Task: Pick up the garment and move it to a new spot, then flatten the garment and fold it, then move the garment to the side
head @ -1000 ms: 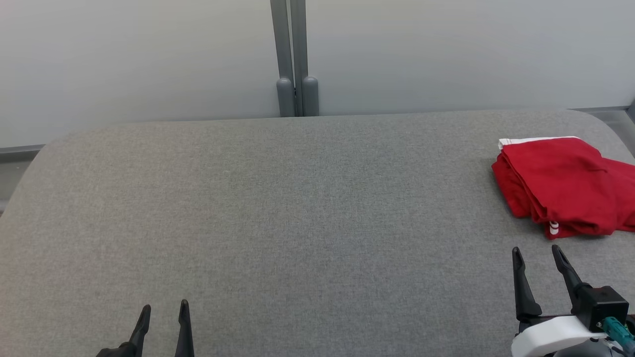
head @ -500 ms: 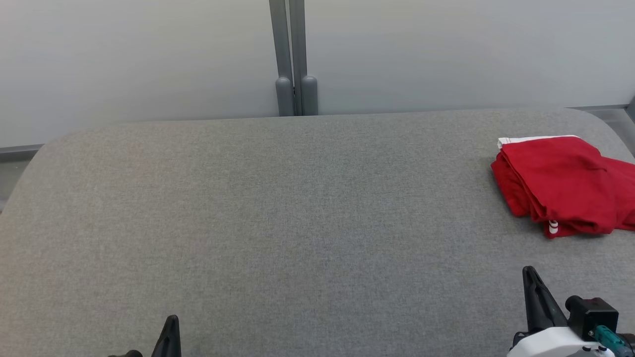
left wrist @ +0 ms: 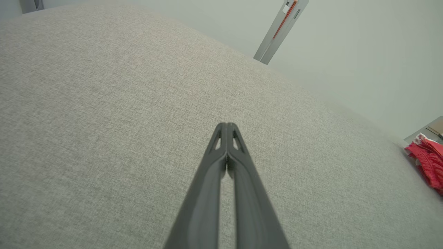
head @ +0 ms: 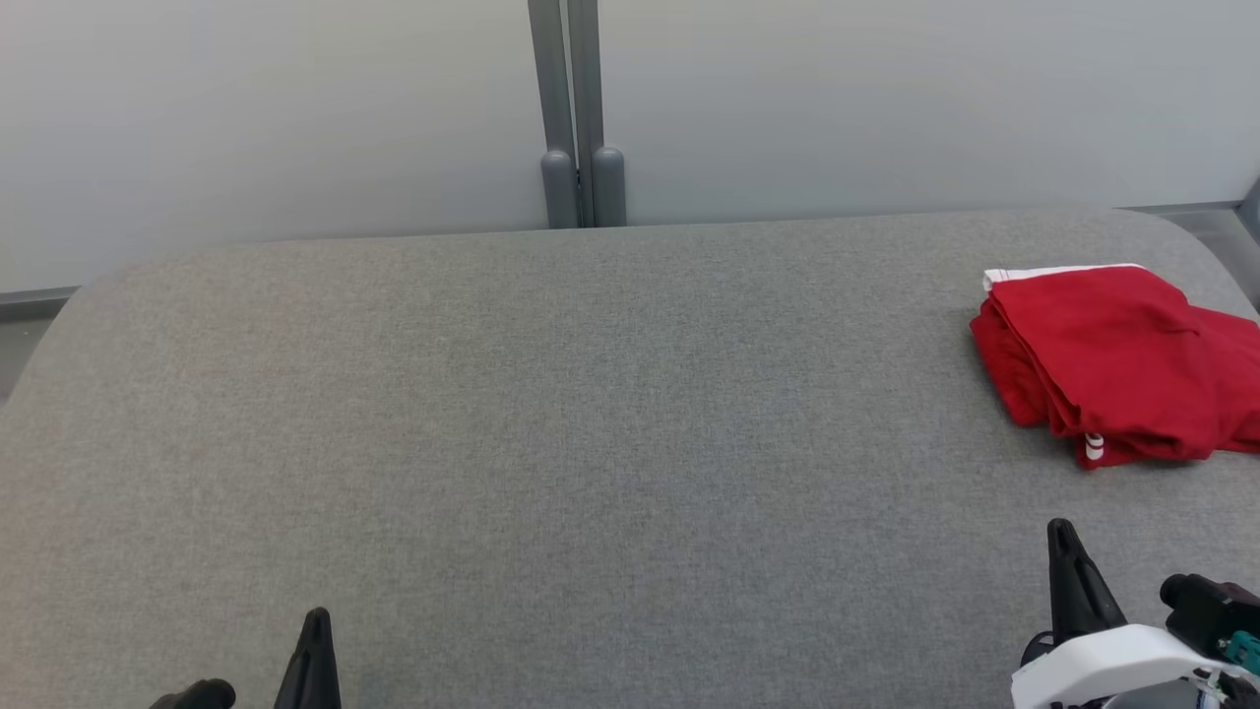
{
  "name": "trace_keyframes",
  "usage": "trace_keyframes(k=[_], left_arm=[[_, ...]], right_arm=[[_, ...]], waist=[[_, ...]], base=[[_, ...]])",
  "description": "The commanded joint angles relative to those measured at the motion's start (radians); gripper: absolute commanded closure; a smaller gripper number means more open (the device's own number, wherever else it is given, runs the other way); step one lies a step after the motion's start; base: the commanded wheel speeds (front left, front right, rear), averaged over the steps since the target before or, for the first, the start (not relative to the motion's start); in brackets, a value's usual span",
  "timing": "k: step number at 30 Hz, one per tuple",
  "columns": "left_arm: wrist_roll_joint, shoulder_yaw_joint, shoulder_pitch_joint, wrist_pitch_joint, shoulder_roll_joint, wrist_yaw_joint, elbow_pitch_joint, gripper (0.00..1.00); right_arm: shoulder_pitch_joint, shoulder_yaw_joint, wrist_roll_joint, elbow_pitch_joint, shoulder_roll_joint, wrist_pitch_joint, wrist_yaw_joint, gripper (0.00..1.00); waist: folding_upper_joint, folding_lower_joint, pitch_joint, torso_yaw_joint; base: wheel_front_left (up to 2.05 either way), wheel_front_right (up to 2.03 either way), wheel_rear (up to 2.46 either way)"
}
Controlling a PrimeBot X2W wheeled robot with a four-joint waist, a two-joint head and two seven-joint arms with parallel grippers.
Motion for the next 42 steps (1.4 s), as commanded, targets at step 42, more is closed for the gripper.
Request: trace_keyframes(k=[42], left_arm=[[-0.571, 0.061, -0.138, 0.155, 0.007, -0.017, -0.037, 1.0]], right_arm=[[-0.11, 0.005, 0.652, -0.003, -0.012, 0.15, 0.0, 1.0]], waist=[[-0.0001, 0.0, 0.015, -0.02]], base=[[0.0, 0.0, 0.0]])
